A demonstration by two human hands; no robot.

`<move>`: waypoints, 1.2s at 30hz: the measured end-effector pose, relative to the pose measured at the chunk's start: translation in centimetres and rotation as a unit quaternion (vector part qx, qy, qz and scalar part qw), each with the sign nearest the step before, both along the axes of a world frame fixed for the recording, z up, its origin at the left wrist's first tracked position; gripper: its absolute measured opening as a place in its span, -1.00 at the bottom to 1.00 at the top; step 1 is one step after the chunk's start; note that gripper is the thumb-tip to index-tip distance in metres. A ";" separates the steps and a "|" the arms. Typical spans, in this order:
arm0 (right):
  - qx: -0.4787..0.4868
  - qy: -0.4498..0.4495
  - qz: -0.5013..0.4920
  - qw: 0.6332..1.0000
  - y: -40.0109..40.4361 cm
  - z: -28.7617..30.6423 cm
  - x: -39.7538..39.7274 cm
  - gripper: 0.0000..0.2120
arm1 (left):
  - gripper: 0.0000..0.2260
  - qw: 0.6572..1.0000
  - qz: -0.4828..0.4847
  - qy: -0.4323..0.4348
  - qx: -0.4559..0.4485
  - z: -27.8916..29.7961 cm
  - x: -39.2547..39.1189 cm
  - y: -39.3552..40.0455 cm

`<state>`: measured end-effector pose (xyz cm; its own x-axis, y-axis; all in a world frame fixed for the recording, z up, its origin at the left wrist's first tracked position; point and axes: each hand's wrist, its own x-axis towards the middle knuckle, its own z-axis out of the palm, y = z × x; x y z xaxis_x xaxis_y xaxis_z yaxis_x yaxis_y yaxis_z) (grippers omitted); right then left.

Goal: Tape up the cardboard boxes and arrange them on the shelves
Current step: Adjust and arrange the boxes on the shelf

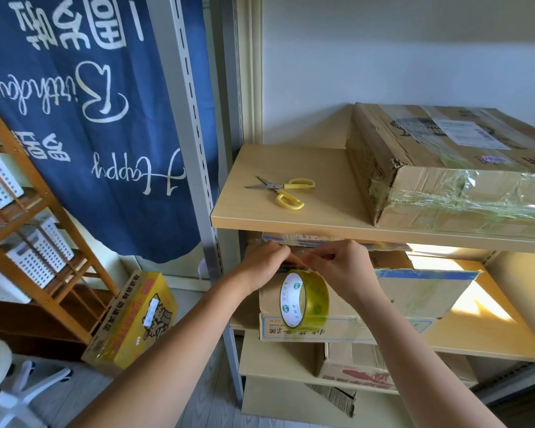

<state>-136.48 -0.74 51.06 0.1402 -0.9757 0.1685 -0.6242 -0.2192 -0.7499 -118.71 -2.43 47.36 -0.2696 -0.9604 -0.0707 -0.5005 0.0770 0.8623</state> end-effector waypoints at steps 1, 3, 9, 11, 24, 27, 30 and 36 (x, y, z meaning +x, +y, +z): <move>-0.002 0.016 -0.005 1.000 -0.3 -0.1 0.1 -0.81 | -0.52 1.000 0.007 0.012 0.007 -0.2 0.0 0.0; 0.002 0.056 -0.011 0.998 -0.8 -0.4 0.4 -0.79 | -0.44 0.999 0.017 0.027 0.015 0.1 -0.1 0.2; 0.051 0.192 -0.023 0.980 -2.1 -0.1 1.3 -0.79 | -0.69 0.999 0.008 -0.005 0.037 0.5 -0.4 -0.1; 0.037 0.219 -0.034 0.974 -2.1 0.0 1.4 -0.78 | -0.64 0.998 0.028 -0.006 0.052 0.3 -0.4 -0.5; 0.144 0.334 -0.032 0.931 -2.6 -0.6 0.9 -0.47 | -0.70 0.985 0.119 -0.087 0.087 0.7 -1.3 -0.7; 0.179 0.338 -0.027 0.924 -3.5 -1.0 0.7 -0.27 | -0.69 0.975 0.154 -0.161 0.000 0.9 -2.0 0.1; 0.166 0.306 -0.036 0.937 -3.7 -1.0 0.6 -0.24 | -0.82 0.940 0.177 -0.232 -0.175 1.2 -2.5 1.6; 0.106 0.255 -0.053 0.960 -3.6 -1.8 0.4 -0.45 | -0.77 0.987 0.040 -0.101 -0.121 1.0 -1.3 1.2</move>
<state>-136.12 -4.39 49.24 0.0498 -0.9939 -0.0986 -0.9323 -0.0108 -0.3616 -119.98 -1.28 48.33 -0.1965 -0.9733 0.1185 -0.6733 0.2218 0.7053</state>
